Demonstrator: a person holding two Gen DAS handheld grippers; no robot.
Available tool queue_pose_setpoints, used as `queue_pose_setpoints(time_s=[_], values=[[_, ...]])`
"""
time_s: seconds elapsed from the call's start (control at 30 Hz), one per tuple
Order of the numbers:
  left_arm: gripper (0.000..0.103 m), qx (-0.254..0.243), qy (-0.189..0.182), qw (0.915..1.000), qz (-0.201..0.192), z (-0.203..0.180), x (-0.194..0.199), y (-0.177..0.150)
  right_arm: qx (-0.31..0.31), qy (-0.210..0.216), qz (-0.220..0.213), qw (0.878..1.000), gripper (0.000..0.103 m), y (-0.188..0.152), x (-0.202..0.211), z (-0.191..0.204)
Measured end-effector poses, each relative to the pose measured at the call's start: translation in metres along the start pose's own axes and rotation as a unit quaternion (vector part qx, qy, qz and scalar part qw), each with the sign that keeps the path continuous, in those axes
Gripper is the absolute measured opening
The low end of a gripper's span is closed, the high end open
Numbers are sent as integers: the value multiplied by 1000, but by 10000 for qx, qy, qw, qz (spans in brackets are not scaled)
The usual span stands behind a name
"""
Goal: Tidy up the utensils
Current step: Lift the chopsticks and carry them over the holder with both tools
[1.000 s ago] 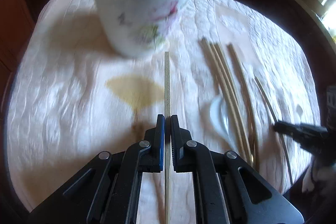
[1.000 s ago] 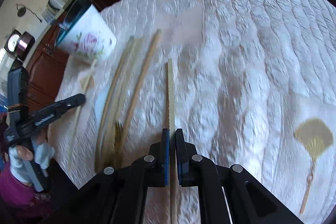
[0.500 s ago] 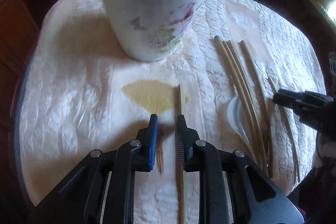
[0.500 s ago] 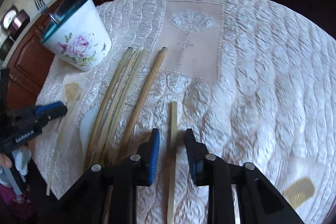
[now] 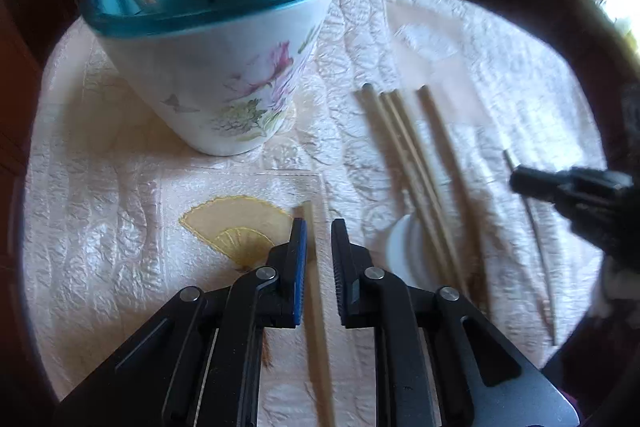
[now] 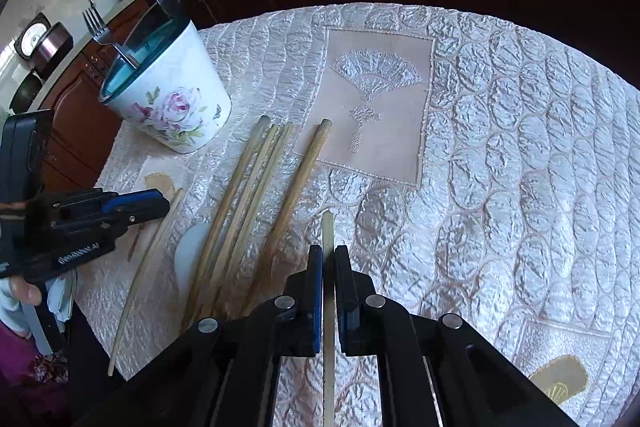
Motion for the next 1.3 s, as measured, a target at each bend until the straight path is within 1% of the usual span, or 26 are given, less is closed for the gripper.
queue_pose_setpoints(time_s=[0.03, 0.07, 0.13, 0.23, 0.3, 0.33, 0.4, 0.5, 0.53, 0.57, 0.63, 0.77, 1.0, 1.2, 1.3], values=[[22, 22, 3, 10000, 19, 2, 1, -1, -11, 19, -10, 10000, 5, -5, 5, 0], [26, 35, 21, 10000, 37, 2, -1, 0, -23, 30, -25, 10000, 5, -7, 9, -1], [26, 19, 128, 9999, 77, 5, -6, -1, -82, 103, -49, 9999, 5, -8, 11, -1], [25, -50, 215, 9996, 190, -2, -18, -7, -104, 192, -91, 9997, 5, -9, 14, 4], [16, -248, 455, 9986, 129, -4, -18, -10, -51, 223, -152, 9996, 5, -9, 22, 9], [6, -306, 439, 9985, 130, -6, -18, -11, -41, 240, -189, 9995, 5, -9, 27, 10], [4, -211, 243, 9995, 73, -7, -12, -12, -67, 360, -305, 9989, 5, -8, 42, 12], [4, 26, -88, 9998, -203, -1, 12, -9, -91, 618, -574, 9964, 5, -2, 70, 20], [4, 90, -239, 9992, -316, 0, 24, -8, -93, 673, -637, 9957, 5, 0, 76, 23], [4, 116, -314, 9986, -403, 0, 33, -7, -84, 714, -709, 9949, 5, 2, 83, 25], [4, 138, -353, 9970, -681, 3, 58, -3, -38, 796, -865, 9931, 5, 8, 99, 32], [4, 232, -504, 9924, -1096, 7, 103, 5, 39, 978, -1100, 9891, 5, 20, 123, 45], [4, 385, -645, 9817, -1751, 24, 176, 21, 328, 1186, -1450, 9818, 5, 53, 155, 77], [4, 447, -595, 9688, -2363, 35, 237, 50, 614, 1295, -1946, 9703, 5, 98, 191, 108], [4, 457, -583, 9638, -2560, 41, 261, 68, 750, 1251, -2181, 9650, 5, 128, 205, 128]])
Point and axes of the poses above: each gripper's, at about its wrist camera, not at the fingertips, and x roughly against the way its jaws point, z to its left, y to its top, the point moved 9 cm from there along -x, roughly the way its jaws point, and after that the axes turned 4 degrees about z, right-handed, at the moved point
